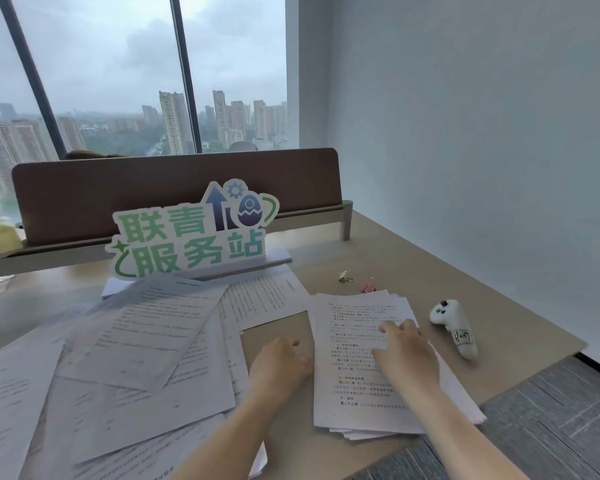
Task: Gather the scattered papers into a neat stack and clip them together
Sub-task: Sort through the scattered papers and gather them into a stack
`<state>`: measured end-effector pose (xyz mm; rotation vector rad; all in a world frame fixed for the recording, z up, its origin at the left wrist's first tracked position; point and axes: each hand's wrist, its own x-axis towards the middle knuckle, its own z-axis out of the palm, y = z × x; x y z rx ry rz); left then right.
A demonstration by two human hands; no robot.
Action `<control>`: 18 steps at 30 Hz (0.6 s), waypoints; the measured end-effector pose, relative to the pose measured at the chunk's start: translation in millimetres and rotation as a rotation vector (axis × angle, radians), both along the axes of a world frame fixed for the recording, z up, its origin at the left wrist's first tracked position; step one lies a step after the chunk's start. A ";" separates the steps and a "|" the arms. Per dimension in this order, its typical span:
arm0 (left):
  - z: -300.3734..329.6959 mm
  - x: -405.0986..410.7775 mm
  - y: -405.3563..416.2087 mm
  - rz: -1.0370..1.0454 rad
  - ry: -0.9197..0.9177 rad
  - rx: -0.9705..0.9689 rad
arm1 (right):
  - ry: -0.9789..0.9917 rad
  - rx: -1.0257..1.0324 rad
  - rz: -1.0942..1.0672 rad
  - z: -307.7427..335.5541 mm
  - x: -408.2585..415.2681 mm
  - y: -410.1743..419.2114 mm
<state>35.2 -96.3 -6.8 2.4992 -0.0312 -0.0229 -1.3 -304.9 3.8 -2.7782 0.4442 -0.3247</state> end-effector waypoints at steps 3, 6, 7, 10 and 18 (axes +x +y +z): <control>5.2 2.7 27.4 0.044 -0.022 0.030 | -0.028 0.026 0.143 4.0 7.4 38.8; 7.3 3.0 63.9 0.120 -0.057 0.044 | -0.010 0.069 0.300 5.4 16.0 82.7; 7.7 3.2 77.4 0.143 -0.069 0.076 | 0.009 0.102 0.350 5.3 18.6 97.5; 9.6 3.9 120.9 0.239 -0.056 0.175 | 0.082 0.221 0.457 5.4 25.9 142.5; 10.5 8.1 214.9 0.369 0.165 0.328 | 0.237 0.727 0.342 23.0 48.8 212.1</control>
